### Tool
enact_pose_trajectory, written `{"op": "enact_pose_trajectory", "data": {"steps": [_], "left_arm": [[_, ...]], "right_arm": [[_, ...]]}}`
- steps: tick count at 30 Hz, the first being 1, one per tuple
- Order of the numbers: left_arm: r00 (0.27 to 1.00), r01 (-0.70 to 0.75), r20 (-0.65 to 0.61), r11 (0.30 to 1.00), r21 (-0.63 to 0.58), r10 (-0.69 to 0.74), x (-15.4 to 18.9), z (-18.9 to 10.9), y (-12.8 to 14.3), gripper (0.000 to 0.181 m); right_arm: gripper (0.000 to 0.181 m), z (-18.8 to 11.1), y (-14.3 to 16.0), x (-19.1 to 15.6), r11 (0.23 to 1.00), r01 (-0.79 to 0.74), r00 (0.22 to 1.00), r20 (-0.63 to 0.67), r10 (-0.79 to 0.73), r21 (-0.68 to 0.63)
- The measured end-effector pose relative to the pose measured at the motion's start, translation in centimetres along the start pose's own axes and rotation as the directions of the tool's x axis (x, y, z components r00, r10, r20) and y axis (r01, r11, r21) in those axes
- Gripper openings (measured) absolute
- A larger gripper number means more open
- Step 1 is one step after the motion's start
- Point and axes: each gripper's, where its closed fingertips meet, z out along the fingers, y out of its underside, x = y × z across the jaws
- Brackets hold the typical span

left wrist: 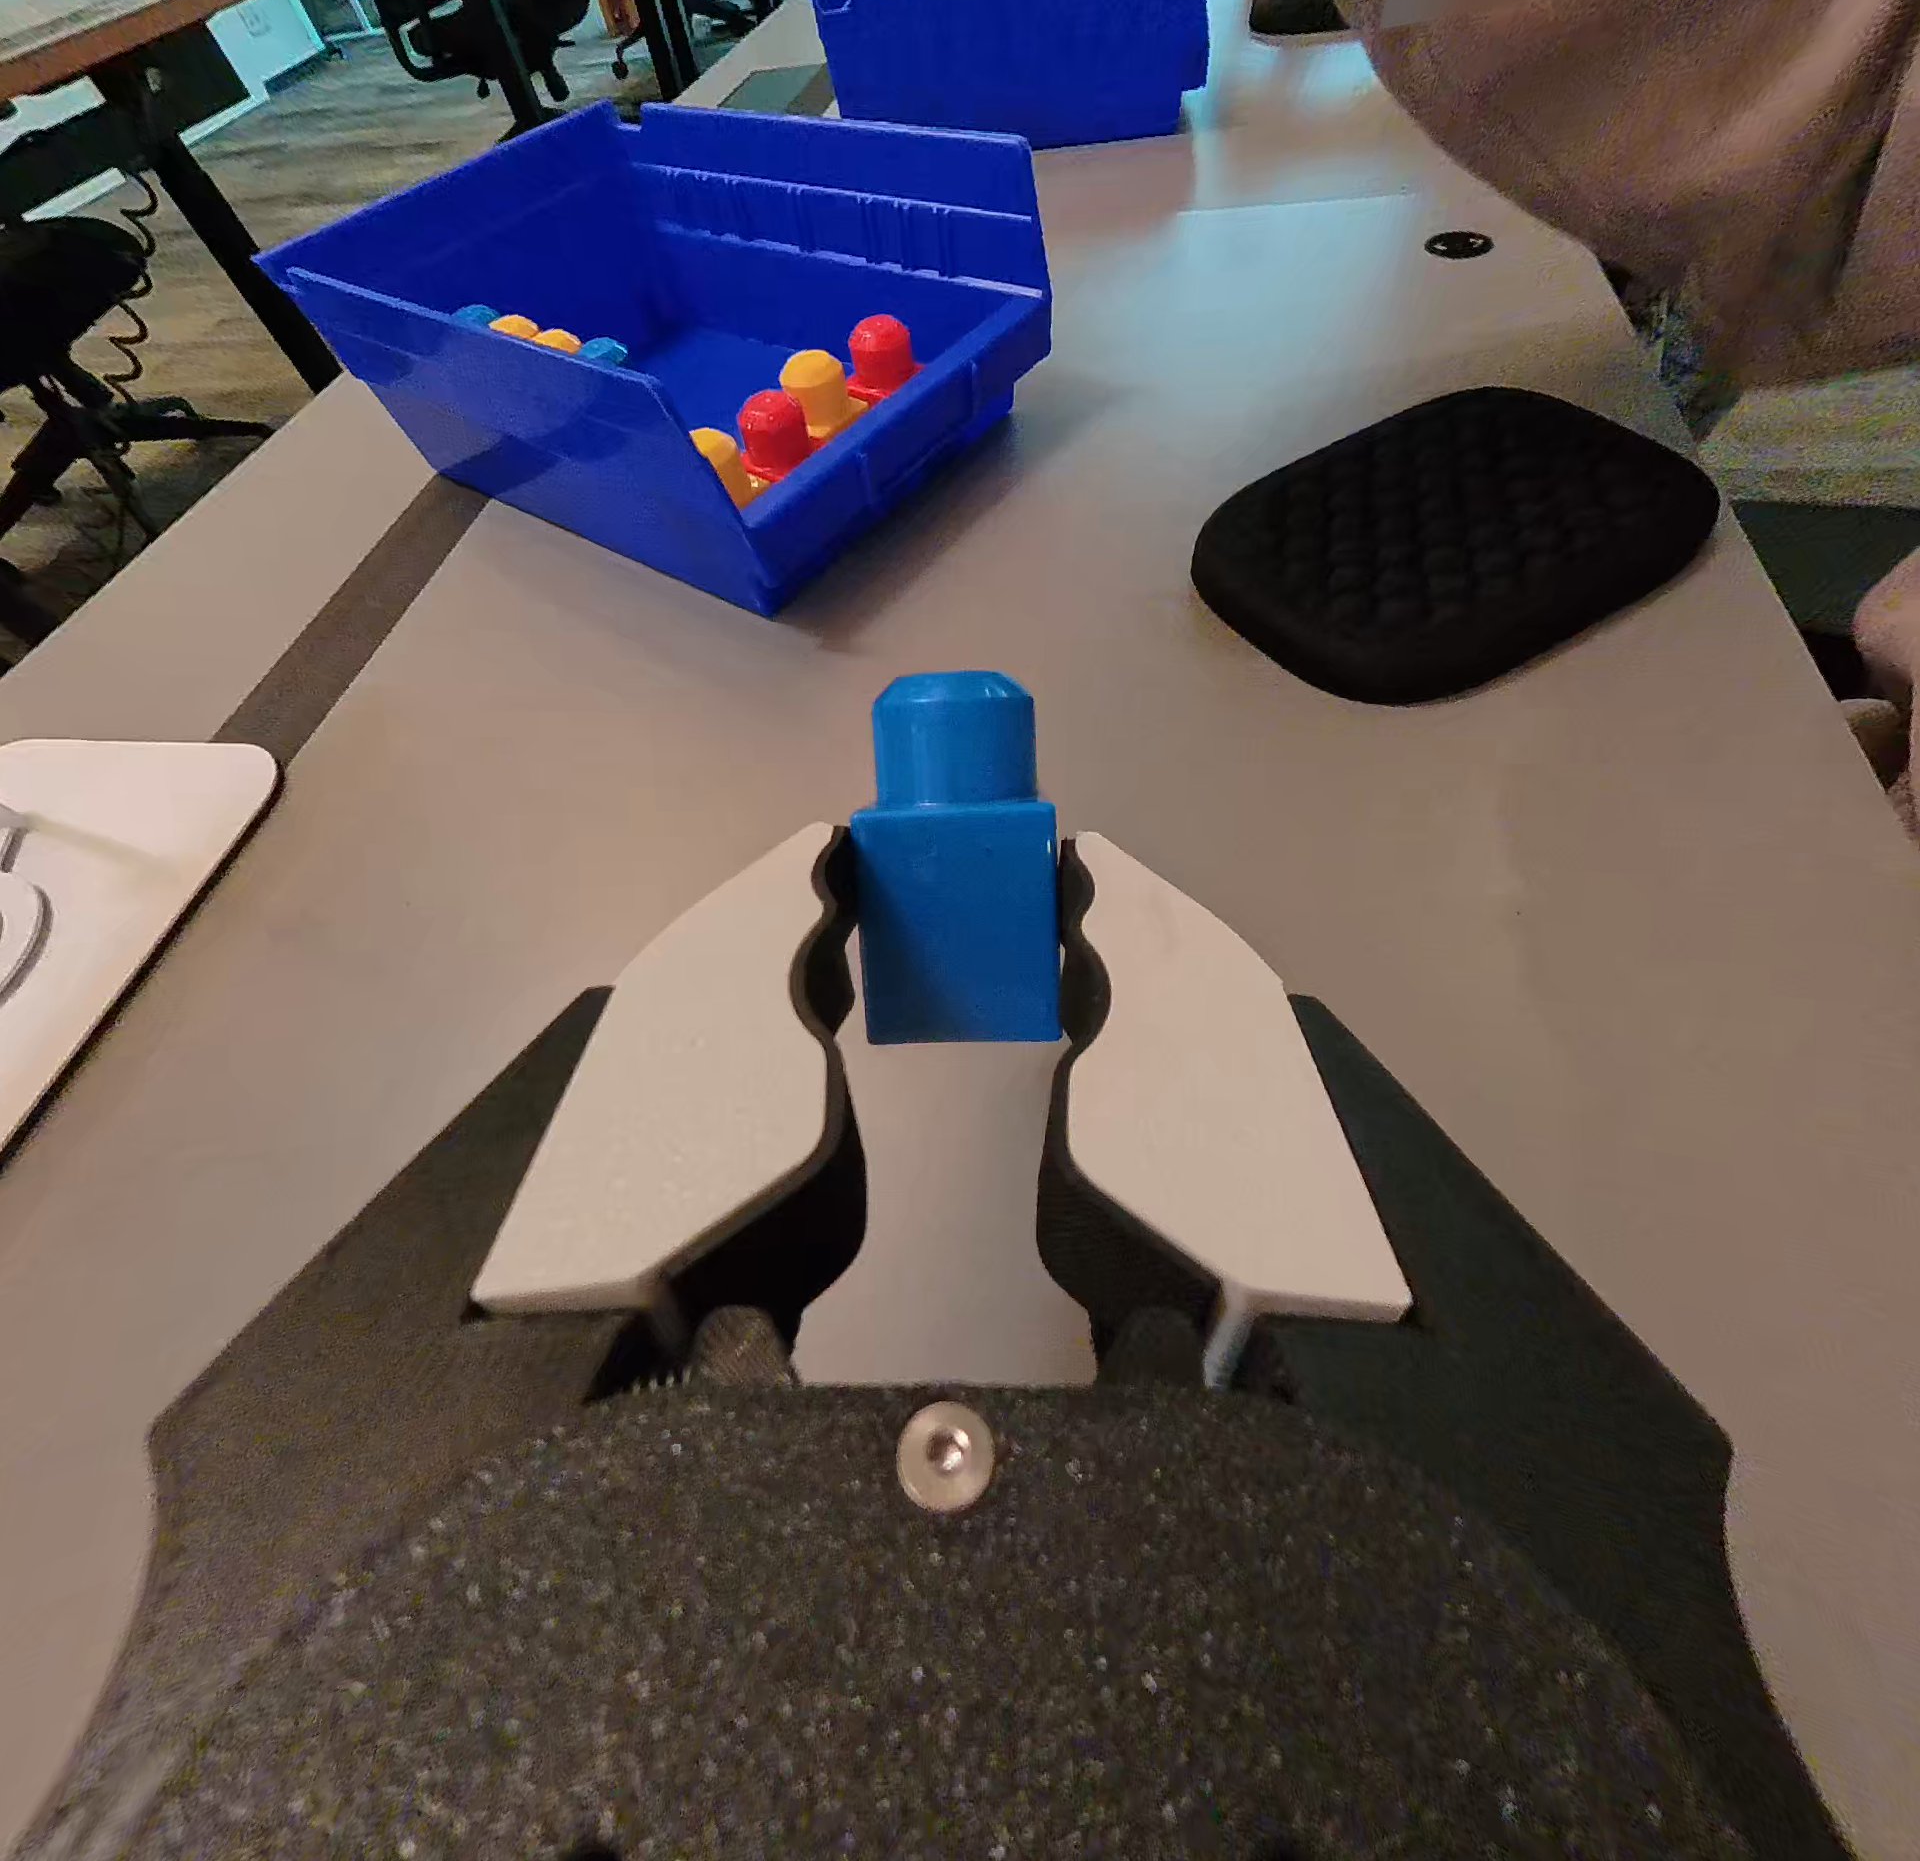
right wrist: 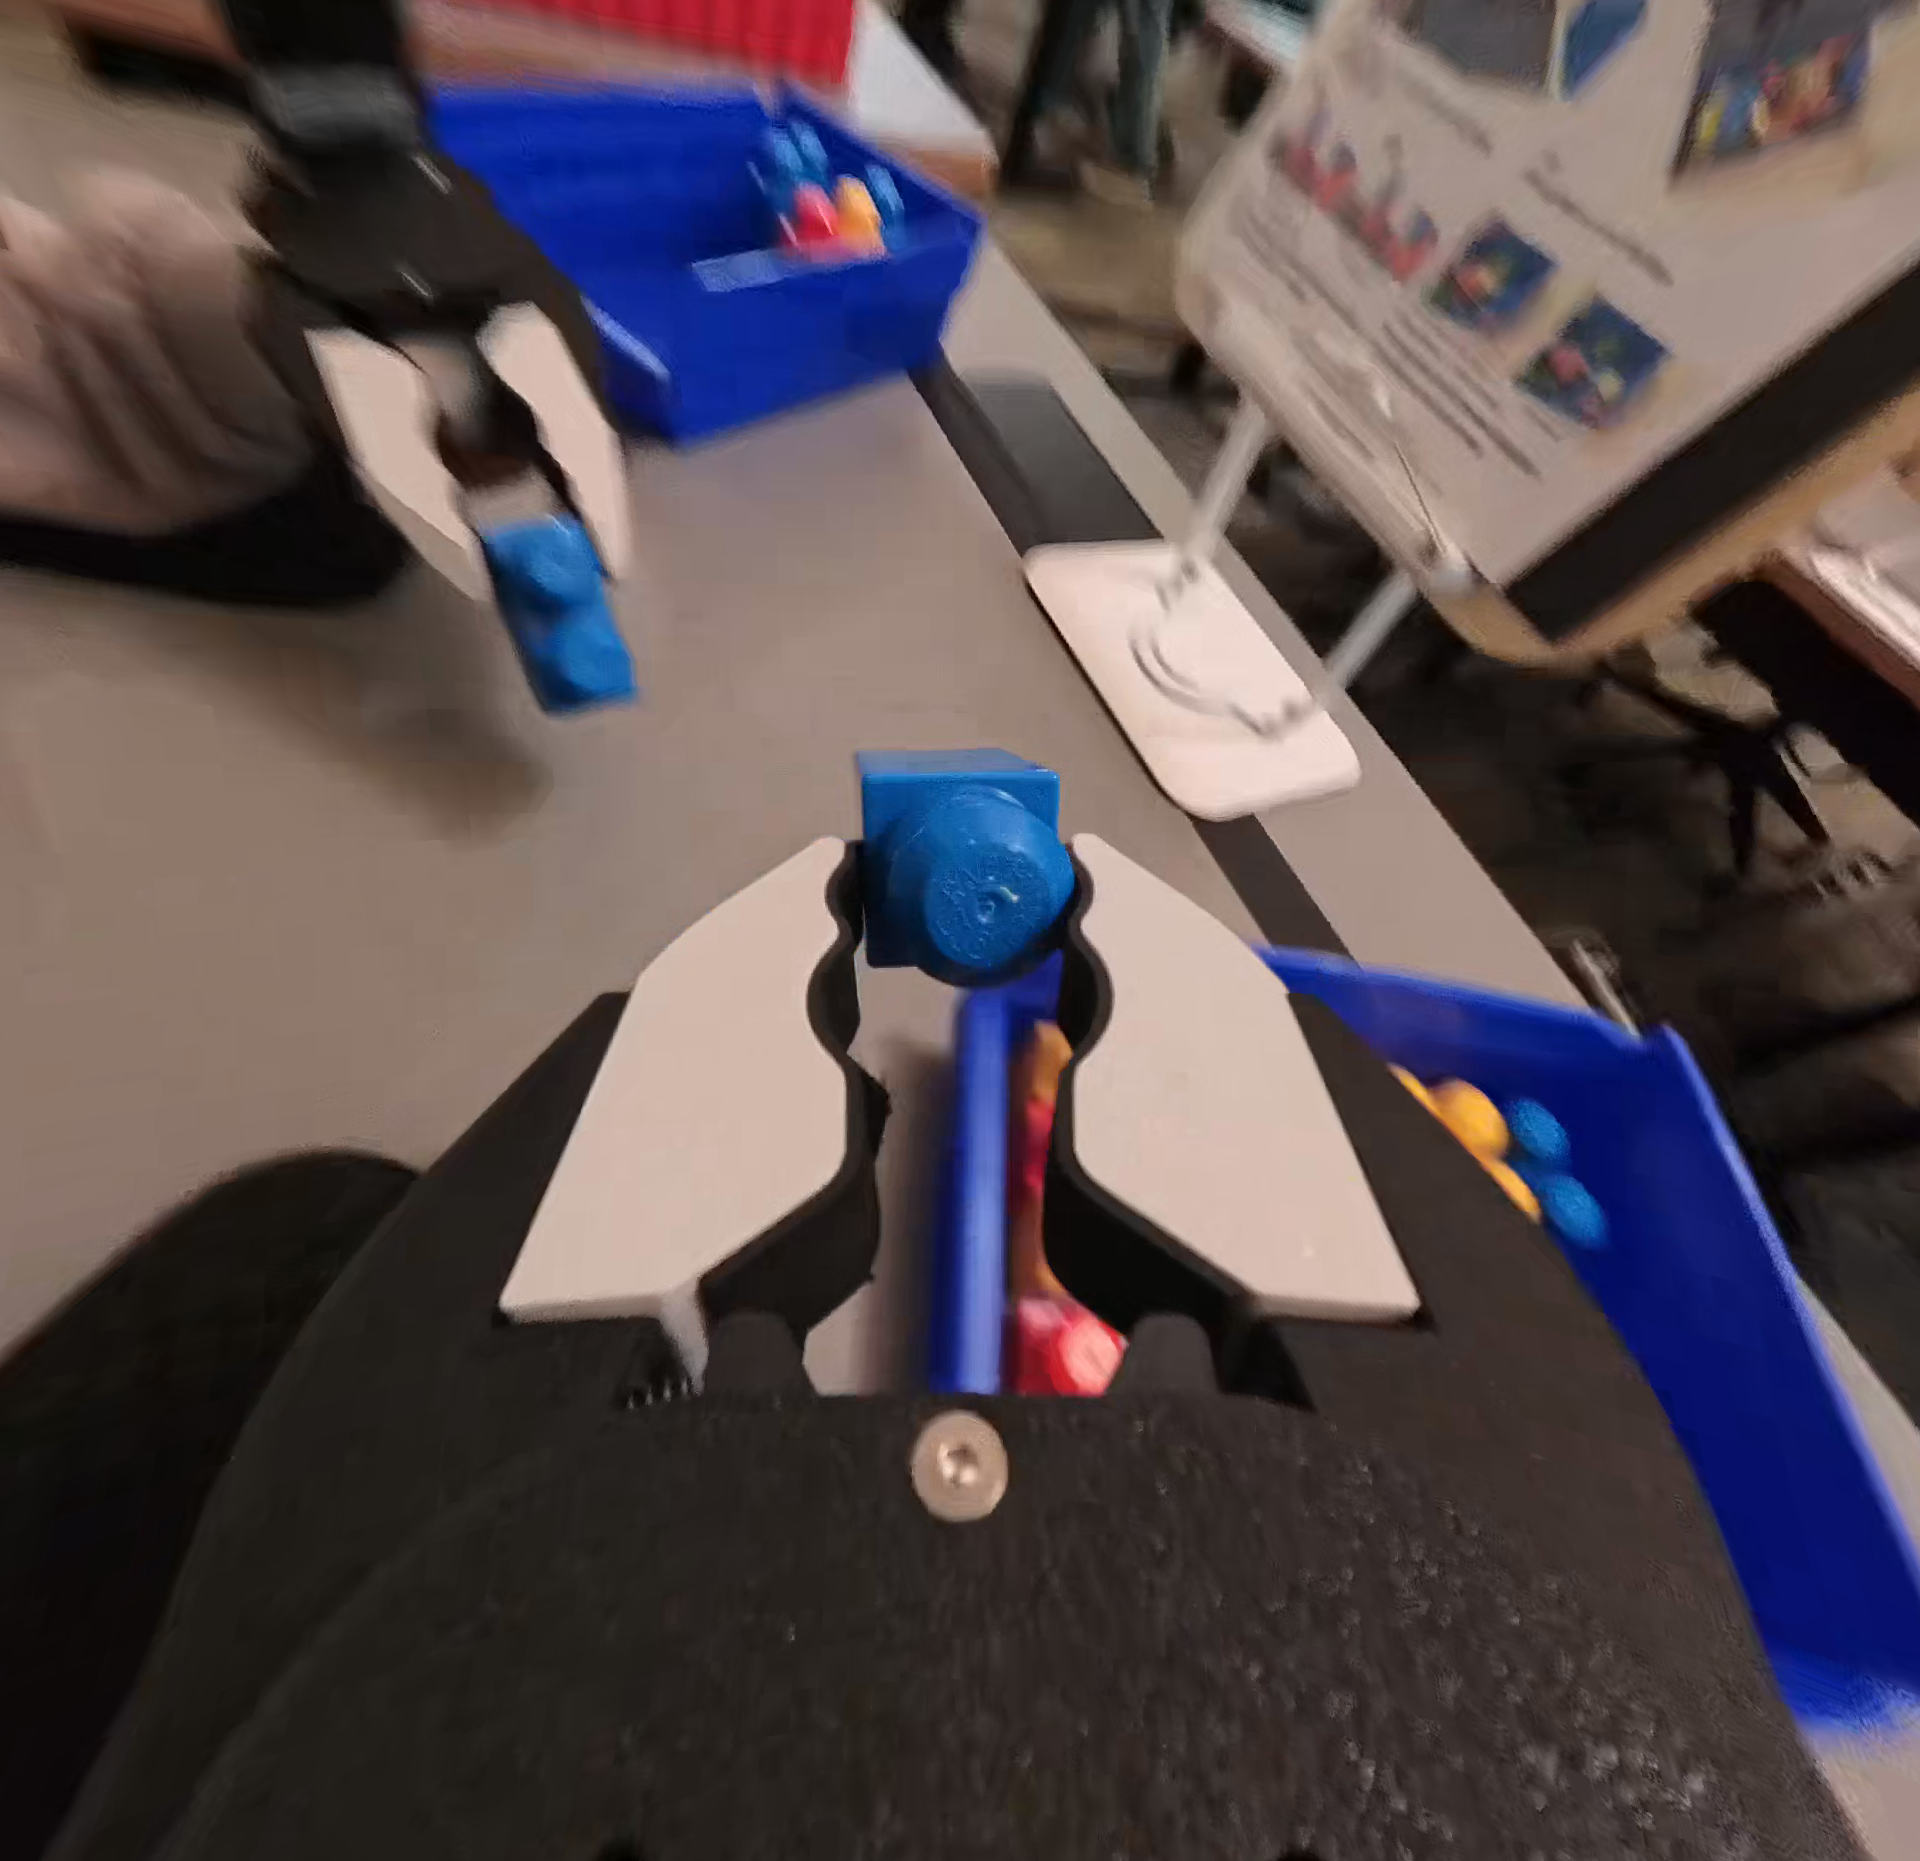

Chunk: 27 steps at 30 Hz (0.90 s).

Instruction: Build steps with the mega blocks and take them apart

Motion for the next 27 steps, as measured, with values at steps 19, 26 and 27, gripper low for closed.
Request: {"op": "enact_pose_trajectory", "data": {"steps": [19,26,27], "left_arm": [[1.0,0.003,0.0,1.0,0.026,-0.003,0.3,0.5,-0.3,0.037],[1.0,0.003,0.003,1.0,0.027,-0.003,0.3,0.4,-0.2,0.037],[1.0,0.003,0.003,1.0,0.026,-0.003,0.3,0.4,-0.2,0.037]], "right_arm": [[0.035,1.7,17.4,9.3,0.682,-0.192,0.98,-0.106,0.166,-0.706],[0.035,7.0,18.3,9.7,0.672,-0.172,0.977,-0.039,0.209,-0.72],[0.035,7.7,18.5,9.6,0.672,-0.175,0.975,-0.034,0.218,-0.719]]}}
